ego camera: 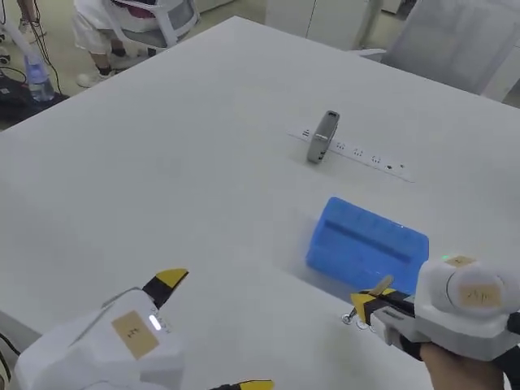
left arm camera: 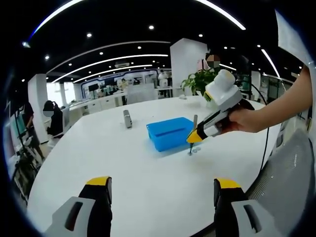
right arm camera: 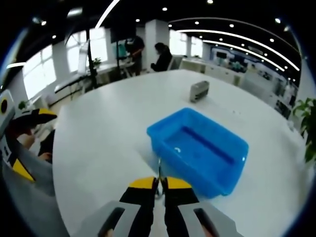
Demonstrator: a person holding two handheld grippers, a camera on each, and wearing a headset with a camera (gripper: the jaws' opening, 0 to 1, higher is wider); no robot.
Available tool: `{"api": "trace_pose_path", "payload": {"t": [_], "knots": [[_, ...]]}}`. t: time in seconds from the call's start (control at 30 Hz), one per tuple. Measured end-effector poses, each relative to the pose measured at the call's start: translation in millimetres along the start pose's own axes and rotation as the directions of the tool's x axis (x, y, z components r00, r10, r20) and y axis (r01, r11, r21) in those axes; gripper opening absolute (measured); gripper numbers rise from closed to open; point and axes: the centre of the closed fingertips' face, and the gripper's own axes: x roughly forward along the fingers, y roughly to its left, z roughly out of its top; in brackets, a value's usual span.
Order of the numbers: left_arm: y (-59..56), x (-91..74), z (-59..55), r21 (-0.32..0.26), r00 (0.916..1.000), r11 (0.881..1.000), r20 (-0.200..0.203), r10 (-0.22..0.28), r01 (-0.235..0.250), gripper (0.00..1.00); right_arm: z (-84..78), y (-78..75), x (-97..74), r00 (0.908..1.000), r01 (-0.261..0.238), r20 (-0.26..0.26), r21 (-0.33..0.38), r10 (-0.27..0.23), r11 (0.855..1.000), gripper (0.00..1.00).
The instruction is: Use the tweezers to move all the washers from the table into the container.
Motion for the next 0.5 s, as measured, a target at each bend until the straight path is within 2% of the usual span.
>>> {"api": "trace_pose_path", "payload": {"t": [0.2,0.37,0.5], "knots": [[-0.1,0.1,-0.1,0.002,1.0000,1.000,-0.001,0.000,0.000,0.87,-0.1,-3.4,2.2,0.9999,0.013,0.008,0.015,-0.013,1.000,0.02],[-0.4,0.1,-0.3,0.004,1.0000,1.000,-0.003,-0.001,0.001,0.86,0.0,-1.8,2.4,0.9999,0.012,-0.009,-0.008,-0.012,1.000,0.02],[-1.0,0.4,-1.1,0.003,1.0000,1.000,-0.009,-0.004,0.004,0.86,0.6,-3.7,2.8,0.9997,0.005,-0.024,0.017,-0.004,1.000,0.02]]}}
